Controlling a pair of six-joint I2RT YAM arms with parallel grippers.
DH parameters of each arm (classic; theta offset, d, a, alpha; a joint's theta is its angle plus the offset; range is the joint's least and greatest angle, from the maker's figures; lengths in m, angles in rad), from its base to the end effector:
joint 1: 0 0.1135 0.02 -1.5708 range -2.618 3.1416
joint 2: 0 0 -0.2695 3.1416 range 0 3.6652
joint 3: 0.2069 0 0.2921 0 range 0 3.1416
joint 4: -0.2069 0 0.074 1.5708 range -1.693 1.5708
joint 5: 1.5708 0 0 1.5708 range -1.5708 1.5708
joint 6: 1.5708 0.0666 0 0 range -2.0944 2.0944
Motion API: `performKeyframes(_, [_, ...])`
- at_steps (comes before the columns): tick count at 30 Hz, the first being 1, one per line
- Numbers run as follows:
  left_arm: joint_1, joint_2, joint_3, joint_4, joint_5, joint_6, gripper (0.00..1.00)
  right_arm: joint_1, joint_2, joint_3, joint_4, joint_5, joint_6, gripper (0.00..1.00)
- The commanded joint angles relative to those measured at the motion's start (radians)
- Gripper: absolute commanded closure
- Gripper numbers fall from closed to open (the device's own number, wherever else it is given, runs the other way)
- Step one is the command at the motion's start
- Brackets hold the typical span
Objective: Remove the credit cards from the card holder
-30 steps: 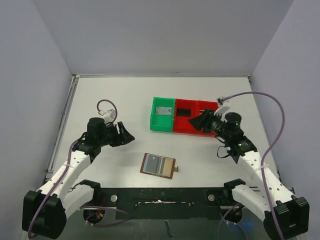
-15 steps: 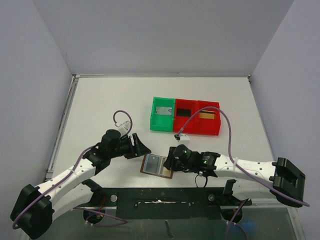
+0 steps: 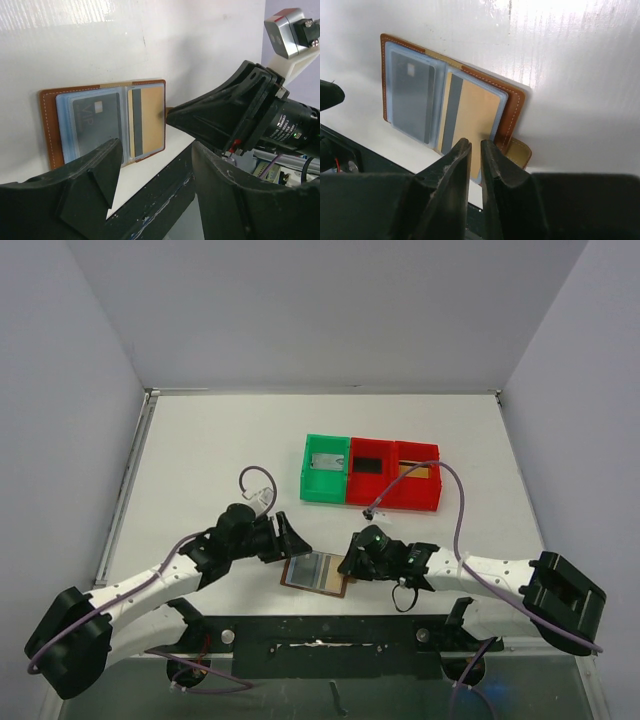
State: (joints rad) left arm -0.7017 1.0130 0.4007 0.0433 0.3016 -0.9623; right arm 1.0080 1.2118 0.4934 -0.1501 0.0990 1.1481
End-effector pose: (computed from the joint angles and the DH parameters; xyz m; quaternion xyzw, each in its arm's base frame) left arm 0.1871 -0.1840 0.1528 -0.0411 0.8692 -0.4397 0.2223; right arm 0.1500 0.2254 0.1158 0.0826 0.9343 0.2807 0.2035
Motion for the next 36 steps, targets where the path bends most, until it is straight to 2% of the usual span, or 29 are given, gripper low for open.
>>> performKeyframes(1, [-0.021,0.040,0.016,0.101,-0.011,-0.006,0.44,-0.021,-0.009,-0.015,0.106,-0.058,0.003,0.83])
performKeyframes(10, [-0.072,0.124,0.012,0.183,-0.009,-0.027,0.44,-0.032,0.065,-0.032,0.137,-0.090,0.021,0.82])
performKeyframes(19, [-0.122,0.233,0.021,0.222,-0.020,-0.035,0.44,-0.049,0.047,-0.069,0.095,-0.072,0.061,0.82])
performKeyframes(36, [-0.179,0.438,0.036,0.241,-0.048,-0.060,0.51,-0.096,0.077,-0.154,0.225,-0.148,0.077,0.84])
